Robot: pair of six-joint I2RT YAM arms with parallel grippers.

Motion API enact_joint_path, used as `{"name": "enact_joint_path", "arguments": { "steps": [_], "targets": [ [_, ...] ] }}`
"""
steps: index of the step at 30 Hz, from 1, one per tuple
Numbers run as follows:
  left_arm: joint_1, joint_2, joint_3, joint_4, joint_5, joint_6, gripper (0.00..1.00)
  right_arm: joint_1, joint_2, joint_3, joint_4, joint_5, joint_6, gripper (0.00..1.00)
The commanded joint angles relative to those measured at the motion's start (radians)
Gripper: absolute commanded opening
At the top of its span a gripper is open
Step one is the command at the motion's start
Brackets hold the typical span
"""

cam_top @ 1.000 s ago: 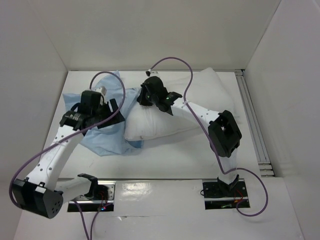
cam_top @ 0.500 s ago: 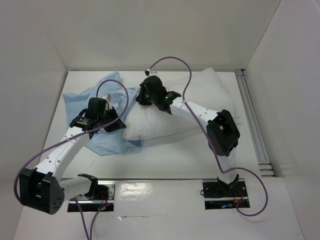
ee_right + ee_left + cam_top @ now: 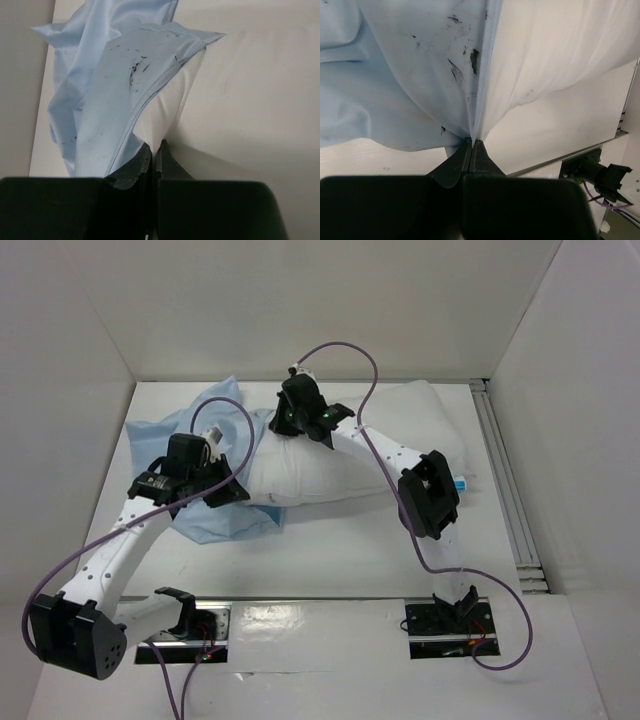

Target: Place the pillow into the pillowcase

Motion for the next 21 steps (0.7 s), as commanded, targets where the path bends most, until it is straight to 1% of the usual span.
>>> {"name": "enact_joint_path", "arguments": {
  "steps": [1, 3, 8, 9, 12, 15, 21],
  "targets": [
    [0.001, -0.029, 0.013, -0.081, 0.092, 0.033, 0.00, -0.041, 0.055, 0.117, -0.024, 0.022, 0.030, 0.00],
    [0.001, -0.029, 0.013, -0.105, 0.101, 0.045, 0.00, -0.051, 0.084, 0.142, -0.033, 0.022, 0.039, 0.00],
    [0.001, -0.017, 0.086, -0.114, 0.110, 0.055, 0.00, -0.041, 0.162, 0.192, -0.053, 0.046, 0.018, 0.00],
    [0.001, -0.017, 0.121, -0.114, 0.110, 0.064, 0.00, -0.032, 0.172, 0.192, -0.053, 0.046, 0.018, 0.00],
    [0.001, 0.009, 0.190, -0.140, 0.110, 0.074, 0.00, -0.011, 0.181, 0.139, -0.029, 0.083, 0.008, 0.00],
    [0.001, 0.037, 0.250, -0.151, 0.124, 0.085, 0.00, 0.002, 0.195, 0.120, -0.029, 0.112, -0.002, 0.00],
    [0.001, 0.089, 0.298, -0.151, 0.124, 0.076, 0.00, 0.020, 0.153, 0.013, 0.013, 0.140, 0.007, 0.00]
  ]
}}
